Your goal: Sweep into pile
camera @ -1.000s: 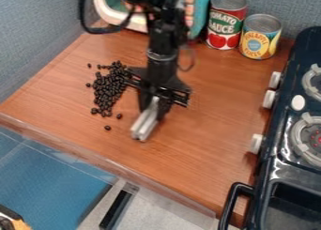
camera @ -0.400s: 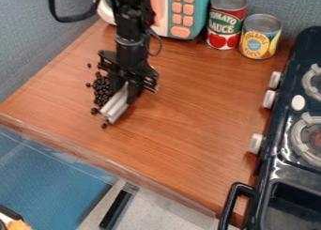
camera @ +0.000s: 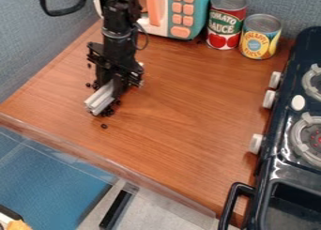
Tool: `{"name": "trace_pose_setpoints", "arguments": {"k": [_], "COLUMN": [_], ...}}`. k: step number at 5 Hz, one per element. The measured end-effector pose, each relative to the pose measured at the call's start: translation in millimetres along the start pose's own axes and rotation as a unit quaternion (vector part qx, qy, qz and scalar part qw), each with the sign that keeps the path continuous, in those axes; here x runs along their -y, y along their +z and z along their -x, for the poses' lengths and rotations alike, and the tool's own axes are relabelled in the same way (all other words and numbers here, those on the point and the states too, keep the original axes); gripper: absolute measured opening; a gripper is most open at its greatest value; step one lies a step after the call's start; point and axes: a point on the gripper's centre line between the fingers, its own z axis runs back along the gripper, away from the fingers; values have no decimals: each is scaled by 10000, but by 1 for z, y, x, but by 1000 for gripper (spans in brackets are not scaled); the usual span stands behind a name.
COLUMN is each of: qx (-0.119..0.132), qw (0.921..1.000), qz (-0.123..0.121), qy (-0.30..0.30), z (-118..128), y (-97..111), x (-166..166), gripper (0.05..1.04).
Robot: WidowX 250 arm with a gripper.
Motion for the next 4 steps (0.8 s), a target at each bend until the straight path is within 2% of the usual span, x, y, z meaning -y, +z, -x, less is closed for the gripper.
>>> {"name": "trace_pose_setpoints", "arguments": {"k": [1, 2, 3, 4], "qx": [103, 488, 645, 602], "qw": [9998, 9976, 9955, 9937], "qz": [186, 477, 602, 503], "qy": [-53, -110, -335, -795], "z": [2, -3, -5, 1], "y": [10, 51, 67, 58], "x": [10, 33, 58, 76], "gripper": [372, 372, 372, 372]}}
